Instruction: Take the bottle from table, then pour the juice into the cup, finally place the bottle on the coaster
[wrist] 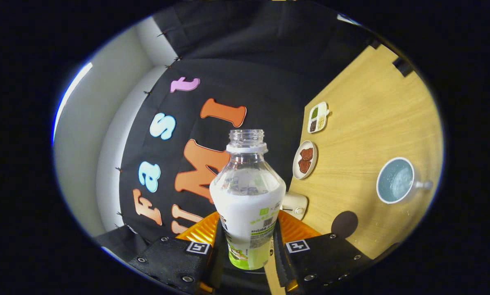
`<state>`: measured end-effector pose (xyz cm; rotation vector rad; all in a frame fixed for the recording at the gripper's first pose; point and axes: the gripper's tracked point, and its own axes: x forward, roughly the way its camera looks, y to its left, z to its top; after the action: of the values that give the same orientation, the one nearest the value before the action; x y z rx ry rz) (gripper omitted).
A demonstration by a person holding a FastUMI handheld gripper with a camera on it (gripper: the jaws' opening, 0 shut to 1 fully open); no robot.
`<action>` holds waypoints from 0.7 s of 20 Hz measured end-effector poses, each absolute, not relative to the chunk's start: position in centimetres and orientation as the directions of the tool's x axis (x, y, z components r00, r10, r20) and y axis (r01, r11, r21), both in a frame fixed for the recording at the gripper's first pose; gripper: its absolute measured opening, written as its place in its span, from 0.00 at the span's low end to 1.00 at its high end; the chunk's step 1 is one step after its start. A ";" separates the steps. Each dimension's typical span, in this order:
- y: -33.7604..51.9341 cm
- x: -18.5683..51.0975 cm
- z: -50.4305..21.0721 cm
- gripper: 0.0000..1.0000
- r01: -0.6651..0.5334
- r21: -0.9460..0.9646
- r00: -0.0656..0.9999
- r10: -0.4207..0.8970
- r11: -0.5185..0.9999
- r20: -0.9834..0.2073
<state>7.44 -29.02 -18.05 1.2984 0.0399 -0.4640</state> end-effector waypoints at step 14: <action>-28.2 12.6 -26.0 0.53 0.546 0.341 0.812 -0.382 0.766 -0.442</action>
<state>12.59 -28.24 -25.98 0.4776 0.3614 -0.5157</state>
